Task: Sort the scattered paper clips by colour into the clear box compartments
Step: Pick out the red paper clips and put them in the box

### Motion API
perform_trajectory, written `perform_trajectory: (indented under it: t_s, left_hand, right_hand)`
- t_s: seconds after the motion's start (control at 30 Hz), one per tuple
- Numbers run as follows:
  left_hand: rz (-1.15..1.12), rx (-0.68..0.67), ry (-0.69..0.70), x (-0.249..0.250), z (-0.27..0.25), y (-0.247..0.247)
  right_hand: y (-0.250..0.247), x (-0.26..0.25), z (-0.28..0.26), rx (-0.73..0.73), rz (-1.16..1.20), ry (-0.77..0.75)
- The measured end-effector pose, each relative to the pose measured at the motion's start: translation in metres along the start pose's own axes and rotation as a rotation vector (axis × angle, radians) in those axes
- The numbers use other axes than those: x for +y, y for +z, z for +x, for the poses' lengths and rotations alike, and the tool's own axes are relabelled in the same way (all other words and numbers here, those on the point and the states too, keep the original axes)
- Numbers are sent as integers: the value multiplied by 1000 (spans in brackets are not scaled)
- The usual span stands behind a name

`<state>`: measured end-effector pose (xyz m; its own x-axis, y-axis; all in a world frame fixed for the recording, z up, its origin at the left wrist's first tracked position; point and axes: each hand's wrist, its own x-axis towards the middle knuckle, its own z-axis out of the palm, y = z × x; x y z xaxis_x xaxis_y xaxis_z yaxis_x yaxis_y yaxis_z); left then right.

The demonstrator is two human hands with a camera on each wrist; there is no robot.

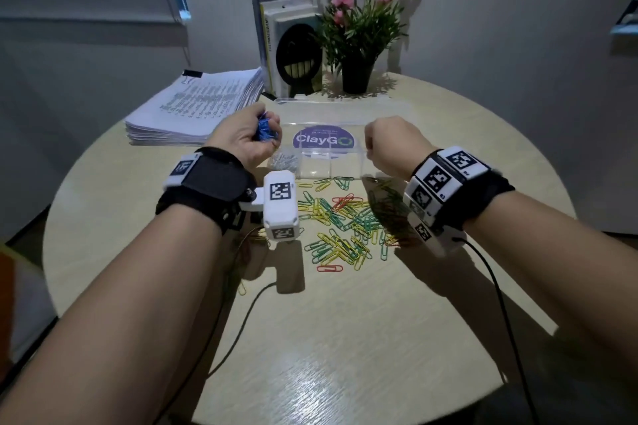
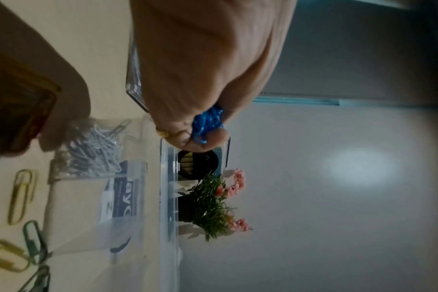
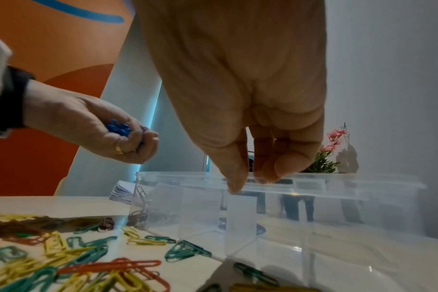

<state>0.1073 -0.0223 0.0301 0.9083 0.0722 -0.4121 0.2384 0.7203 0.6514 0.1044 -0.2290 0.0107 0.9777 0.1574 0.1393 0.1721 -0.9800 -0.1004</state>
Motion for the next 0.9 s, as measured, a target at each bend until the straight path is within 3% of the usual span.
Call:
perform_trajectory:
  t_s: [0.3,0.47,0.8,0.9]
  left_hand:
    - [469,64,125,-32,39,39]
    - [801,-1,34,-29,32,46]
    - [1104,-121,-97,-9,29,51]
    - [1113,-151,-76,-7,18,54]
  right_hand:
    - [-2,2,-7,-2,32,-15]
    - [-2,3,-7,-1,60,-12]
    - [1,6,-1,5,77,18]
    - [1,8,2,-7,68,21]
